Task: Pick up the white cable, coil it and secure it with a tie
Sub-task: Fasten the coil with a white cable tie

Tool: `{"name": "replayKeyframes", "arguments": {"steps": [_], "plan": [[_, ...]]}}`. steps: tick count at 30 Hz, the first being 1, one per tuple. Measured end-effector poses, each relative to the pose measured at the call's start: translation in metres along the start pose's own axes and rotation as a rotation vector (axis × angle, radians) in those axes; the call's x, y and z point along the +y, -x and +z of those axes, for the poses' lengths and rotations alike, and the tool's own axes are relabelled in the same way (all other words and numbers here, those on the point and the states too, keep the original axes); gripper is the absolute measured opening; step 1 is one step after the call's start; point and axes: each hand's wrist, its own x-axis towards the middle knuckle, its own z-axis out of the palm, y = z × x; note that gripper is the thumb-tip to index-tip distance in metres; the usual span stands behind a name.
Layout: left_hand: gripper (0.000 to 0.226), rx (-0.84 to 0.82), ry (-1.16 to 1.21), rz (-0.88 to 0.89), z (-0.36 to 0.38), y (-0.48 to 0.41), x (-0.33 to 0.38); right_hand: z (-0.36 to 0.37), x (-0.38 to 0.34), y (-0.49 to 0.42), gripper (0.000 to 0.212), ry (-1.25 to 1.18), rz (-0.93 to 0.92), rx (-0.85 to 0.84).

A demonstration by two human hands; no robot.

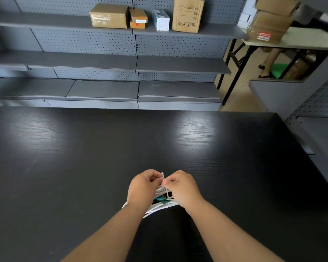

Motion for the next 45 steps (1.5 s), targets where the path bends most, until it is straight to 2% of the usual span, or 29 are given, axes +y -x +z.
{"name": "replayKeyframes", "arguments": {"steps": [13, 26, 32, 37, 39, 42, 45], "plan": [[0.026, -0.01, 0.063, 0.019, -0.001, 0.001, -0.003, -0.007, -0.01, 0.0, 0.012, -0.091, 0.139, -0.071], [0.027, -0.012, 0.081, 0.095, 0.0, 0.008, -0.006, -0.012, -0.002, 0.003, 0.016, -0.168, 0.071, -0.132], [0.034, 0.011, -0.011, 0.184, 0.002, 0.013, -0.007, -0.014, 0.001, 0.004, 0.015, -0.219, 0.056, -0.158], [0.038, -0.024, -0.014, 0.232, 0.0, 0.012, -0.008, -0.014, 0.004, 0.005, 0.03, -0.232, 0.029, -0.15], [0.037, -0.04, -0.003, 0.236, -0.001, 0.012, -0.008, -0.013, 0.006, 0.005, 0.027, -0.221, 0.006, -0.149], [0.038, -0.047, -0.006, 0.227, -0.003, 0.011, -0.007, -0.012, 0.008, 0.004, 0.009, -0.195, -0.007, -0.16], [0.041, -0.045, -0.018, 0.227, -0.003, 0.012, -0.007, -0.011, 0.01, 0.004, 0.014, -0.137, -0.043, -0.158]]}}
